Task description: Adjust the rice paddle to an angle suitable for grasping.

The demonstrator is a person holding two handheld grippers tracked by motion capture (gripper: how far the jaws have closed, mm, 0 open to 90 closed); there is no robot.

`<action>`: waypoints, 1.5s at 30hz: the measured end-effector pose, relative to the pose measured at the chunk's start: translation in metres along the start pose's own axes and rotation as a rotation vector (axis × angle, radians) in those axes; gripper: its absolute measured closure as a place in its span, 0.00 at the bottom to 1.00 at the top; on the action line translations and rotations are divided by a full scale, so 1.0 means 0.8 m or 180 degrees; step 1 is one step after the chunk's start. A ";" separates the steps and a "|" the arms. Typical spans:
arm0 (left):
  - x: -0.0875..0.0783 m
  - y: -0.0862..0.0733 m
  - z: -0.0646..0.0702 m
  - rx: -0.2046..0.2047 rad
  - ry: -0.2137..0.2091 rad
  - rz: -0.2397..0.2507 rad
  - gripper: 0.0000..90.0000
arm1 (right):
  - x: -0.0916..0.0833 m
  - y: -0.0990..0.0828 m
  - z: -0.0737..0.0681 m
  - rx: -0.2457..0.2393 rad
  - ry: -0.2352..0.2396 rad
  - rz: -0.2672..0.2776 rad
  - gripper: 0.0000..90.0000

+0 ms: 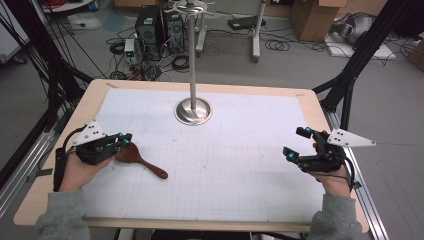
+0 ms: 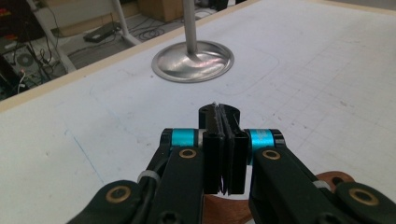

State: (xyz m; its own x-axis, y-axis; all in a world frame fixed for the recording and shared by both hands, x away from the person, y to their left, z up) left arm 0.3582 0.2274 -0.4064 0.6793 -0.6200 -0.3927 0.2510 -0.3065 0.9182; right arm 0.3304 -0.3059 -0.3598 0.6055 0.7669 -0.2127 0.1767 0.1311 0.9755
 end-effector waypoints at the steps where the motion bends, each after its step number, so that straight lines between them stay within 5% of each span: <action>1: 0.002 -0.002 -0.002 -0.0030 0.0001 -0.0020 0.99 | 0.000 0.000 0.000 0.0004 0.0000 -0.0011 0.11; 16: 0.039 -0.018 -0.016 -0.0133 -0.0045 -0.0200 1.00 | 0.002 -0.006 -0.001 -0.0009 0.0008 -0.0073 0.11; 22: 0.057 -0.034 -0.027 -0.0202 0.0023 -0.0420 1.00 | 0.001 -0.012 -0.002 0.0005 -0.0001 -0.0126 0.11; 33: 0.081 -0.045 -0.032 -0.0094 0.0144 -0.0760 1.00 | -0.011 -0.016 -0.005 0.0011 -0.0024 -0.0128 0.11; 45: 0.092 -0.058 -0.041 -0.0111 0.0187 -0.0933 1.00 | -0.017 -0.022 -0.009 0.0017 -0.0001 -0.0167 0.11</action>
State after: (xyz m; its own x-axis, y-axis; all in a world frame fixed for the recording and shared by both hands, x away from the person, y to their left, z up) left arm 0.4194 0.2197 -0.4759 0.6129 -0.4655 -0.6384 0.4651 -0.4406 0.7678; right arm 0.3139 -0.3141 -0.3736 0.5954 0.7589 -0.2636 0.2124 0.1678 0.9627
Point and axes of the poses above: each handheld gripper's, and its own axes: x roughly forward along the jaws, y roughly out of its top, z roughly to its right, the point moved 6 cm from there along x, roughly forward along the jaws
